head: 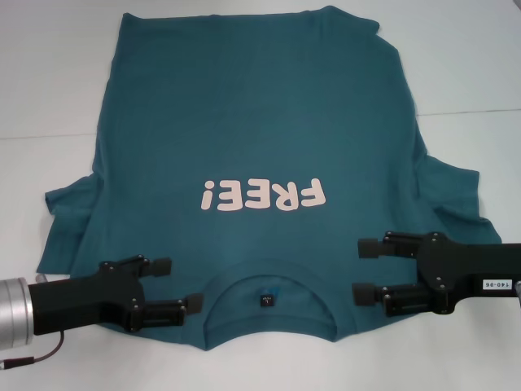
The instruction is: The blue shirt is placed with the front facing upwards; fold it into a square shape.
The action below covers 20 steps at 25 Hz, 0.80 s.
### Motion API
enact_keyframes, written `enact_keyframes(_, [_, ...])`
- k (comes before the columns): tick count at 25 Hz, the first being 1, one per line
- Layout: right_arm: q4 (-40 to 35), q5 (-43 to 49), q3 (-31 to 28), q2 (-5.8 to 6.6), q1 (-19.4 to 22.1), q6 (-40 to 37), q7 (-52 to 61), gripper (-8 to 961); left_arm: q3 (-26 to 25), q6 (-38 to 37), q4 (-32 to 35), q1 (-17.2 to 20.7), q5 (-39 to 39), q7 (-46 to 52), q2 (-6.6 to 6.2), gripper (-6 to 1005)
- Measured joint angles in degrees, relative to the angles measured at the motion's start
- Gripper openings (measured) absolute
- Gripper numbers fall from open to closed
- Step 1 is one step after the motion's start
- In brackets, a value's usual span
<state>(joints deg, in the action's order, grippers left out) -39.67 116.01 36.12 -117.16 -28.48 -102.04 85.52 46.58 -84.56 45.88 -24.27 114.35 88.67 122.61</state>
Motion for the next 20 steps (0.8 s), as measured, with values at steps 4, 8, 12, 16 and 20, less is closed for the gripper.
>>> enact_keyframes(4, [0.05,0.00,0.01,0.00,0.00,0.00,0.00,944,0.00,0.02,0.00,-0.08,0.00,0.01,0.00,950])
enact_keyframes(8, [0.05,0.00,0.00,0.00,0.00,0.00,0.00,944,0.00,0.07,0.00,-0.09,0.00,0.02,0.00,950])
enact_keyframes(12, [0.05,0.00,-0.16,0.00,0.00,0.00,0.00,944,-0.01,0.26,0.00,-0.08,0.00,0.17,0.00,950])
enact_keyframes(16, [0.09,0.00,-0.19,-0.05,0.04,0.00,0.00,944,-0.80,1.62,0.23,-0.15,-0.01,0.86,-0.02,949])
enact_keyframes(20, [0.14,0.00,-0.19,-0.17,0.31,0.01,0.42,944,-2.10,6.57,0.54,-0.57,-0.03,4.13,-0.65,949])
